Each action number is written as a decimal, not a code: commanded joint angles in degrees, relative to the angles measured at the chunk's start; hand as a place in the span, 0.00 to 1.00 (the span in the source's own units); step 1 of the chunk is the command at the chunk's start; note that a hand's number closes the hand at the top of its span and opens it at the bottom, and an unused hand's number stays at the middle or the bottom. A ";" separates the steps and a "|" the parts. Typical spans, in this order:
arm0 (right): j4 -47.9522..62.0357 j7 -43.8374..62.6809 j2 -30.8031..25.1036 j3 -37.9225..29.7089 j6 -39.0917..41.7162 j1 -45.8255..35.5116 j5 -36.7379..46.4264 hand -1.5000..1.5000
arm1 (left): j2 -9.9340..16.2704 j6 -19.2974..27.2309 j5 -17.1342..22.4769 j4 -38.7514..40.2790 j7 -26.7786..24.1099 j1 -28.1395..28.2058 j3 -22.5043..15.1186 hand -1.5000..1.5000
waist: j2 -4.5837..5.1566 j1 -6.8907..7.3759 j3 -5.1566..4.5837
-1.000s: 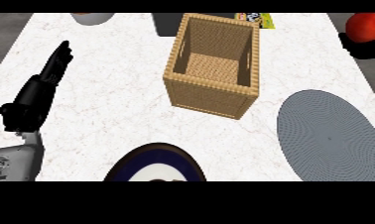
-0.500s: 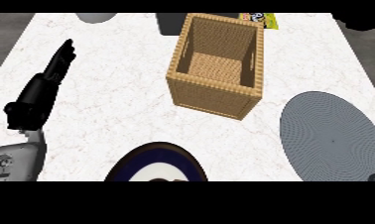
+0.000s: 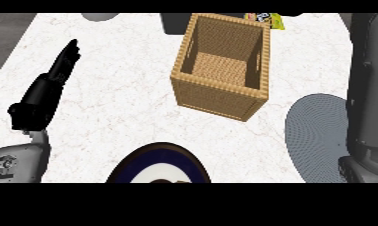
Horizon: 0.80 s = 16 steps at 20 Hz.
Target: Pick the tomato from the placemat and place it in the basket
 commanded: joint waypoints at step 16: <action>11.28 4.97 -2.95 14.00 8.88 -3.07 8.91 1.00 | -0.40 -0.87 0.25 0.43 -0.22 -0.40 0.26 0.50 | 0.17 -0.16 0.02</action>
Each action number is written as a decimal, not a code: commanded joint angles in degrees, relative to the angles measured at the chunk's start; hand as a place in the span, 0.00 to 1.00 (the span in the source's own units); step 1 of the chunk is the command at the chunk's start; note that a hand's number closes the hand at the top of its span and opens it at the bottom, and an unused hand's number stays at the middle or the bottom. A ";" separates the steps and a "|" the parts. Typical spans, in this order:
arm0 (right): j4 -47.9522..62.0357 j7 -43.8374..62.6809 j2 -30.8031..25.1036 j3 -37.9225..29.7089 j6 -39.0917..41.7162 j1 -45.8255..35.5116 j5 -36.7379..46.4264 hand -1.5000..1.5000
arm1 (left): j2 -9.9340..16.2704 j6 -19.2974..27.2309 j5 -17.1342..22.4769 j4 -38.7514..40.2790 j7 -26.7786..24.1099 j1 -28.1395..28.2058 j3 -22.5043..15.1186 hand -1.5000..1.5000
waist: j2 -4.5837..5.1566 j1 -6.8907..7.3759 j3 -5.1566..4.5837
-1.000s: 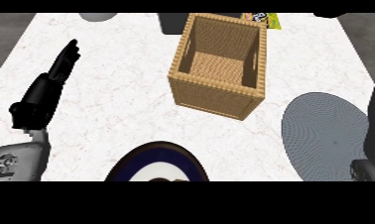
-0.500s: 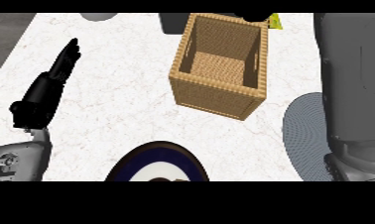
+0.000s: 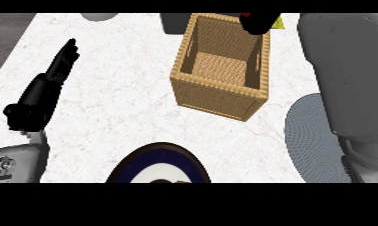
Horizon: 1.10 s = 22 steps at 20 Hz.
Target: Pick the tomato from the placemat and place it in the basket
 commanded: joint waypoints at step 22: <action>-3.78 -0.92 6.36 -16.99 -21.97 3.48 -4.18 0.00 | -0.87 0.61 -1.39 -0.62 1.04 -0.79 -0.33 0.50 | 0.15 -0.43 0.07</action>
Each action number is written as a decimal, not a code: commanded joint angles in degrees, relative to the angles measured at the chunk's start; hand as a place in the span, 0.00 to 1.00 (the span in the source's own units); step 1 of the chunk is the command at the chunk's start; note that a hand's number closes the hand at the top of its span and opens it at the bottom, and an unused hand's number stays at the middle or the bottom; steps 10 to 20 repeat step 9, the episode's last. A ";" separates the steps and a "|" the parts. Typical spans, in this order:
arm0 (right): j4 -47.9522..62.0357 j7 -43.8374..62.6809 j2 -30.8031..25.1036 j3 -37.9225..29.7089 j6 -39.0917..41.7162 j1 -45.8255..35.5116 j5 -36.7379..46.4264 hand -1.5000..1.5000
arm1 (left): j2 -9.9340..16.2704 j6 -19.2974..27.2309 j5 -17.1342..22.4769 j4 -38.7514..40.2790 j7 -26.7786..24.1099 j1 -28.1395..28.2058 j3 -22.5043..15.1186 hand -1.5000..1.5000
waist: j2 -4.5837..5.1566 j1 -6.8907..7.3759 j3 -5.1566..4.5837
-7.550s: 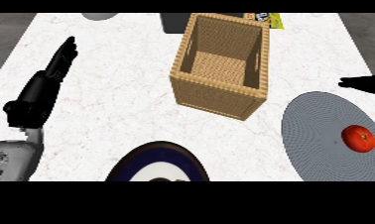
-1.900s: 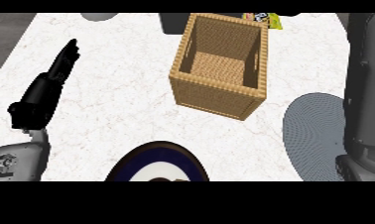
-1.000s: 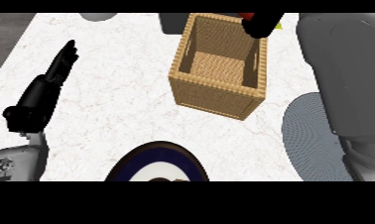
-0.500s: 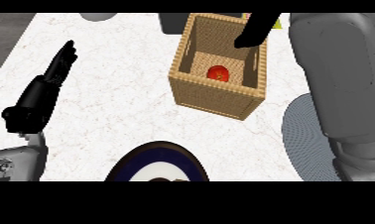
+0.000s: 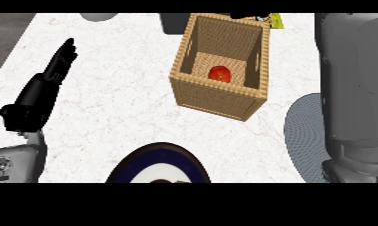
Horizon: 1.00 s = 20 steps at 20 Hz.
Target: Pick the tomato from the placemat and place it in the basket
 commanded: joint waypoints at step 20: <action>1.46 -7.01 -10.96 -17.40 -12.77 5.61 -4.12 0.00 | 2.22 -1.54 2.11 2.51 -0.30 -2.25 3.11 0.50 | 0.13 -0.40 0.02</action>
